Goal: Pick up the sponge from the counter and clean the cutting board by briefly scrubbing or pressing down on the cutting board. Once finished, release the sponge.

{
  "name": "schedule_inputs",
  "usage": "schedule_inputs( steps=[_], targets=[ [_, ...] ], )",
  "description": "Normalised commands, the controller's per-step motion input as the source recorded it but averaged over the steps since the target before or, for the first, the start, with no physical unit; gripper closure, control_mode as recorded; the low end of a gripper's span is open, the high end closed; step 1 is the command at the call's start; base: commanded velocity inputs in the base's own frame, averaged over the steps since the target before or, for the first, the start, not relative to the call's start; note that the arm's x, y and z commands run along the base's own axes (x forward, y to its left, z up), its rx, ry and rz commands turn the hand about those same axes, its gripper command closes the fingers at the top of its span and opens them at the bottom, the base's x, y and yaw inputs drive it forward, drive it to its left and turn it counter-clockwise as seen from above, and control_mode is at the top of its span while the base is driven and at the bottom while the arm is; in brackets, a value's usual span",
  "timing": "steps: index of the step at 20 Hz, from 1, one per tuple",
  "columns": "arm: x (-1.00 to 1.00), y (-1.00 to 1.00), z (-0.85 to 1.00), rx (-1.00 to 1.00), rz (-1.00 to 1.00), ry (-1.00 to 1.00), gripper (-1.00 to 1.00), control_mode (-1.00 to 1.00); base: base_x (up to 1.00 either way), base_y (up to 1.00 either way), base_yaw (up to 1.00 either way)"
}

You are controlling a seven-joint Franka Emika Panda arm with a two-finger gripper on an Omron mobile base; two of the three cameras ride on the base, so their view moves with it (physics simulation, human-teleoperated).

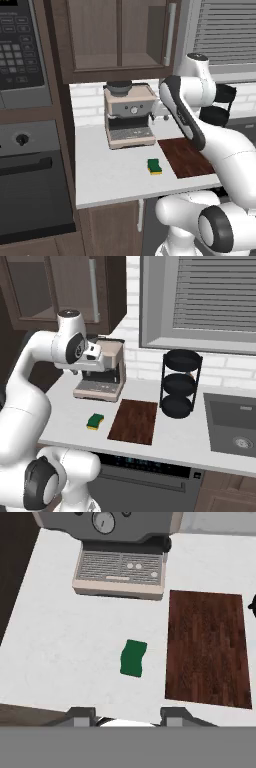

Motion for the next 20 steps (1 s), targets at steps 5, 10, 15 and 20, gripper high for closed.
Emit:
schedule_inputs(
  steps=[5, 10, 15, 20],
  targets=[
    [-0.61, 0.01, -0.11, 0.0, 0.0, -0.03, -1.0, -1.0, 0.0, 0.0, 0.0],
    [-0.47, 0.15, -0.64, 0.0, 0.0, 0.06, -1.0, -1.0, 0.0, 0.0, 0.0],
    [0.08, 0.05, -0.98, 0.0, 0.0, 0.11, -1.0, -1.0, 0.0, 0.0, 0.0],
    [0.54, 0.0, -0.89, -0.02, 0.0, 0.2, -1.0, -1.0, 0.0, 0.0, 0.0]
  ],
)
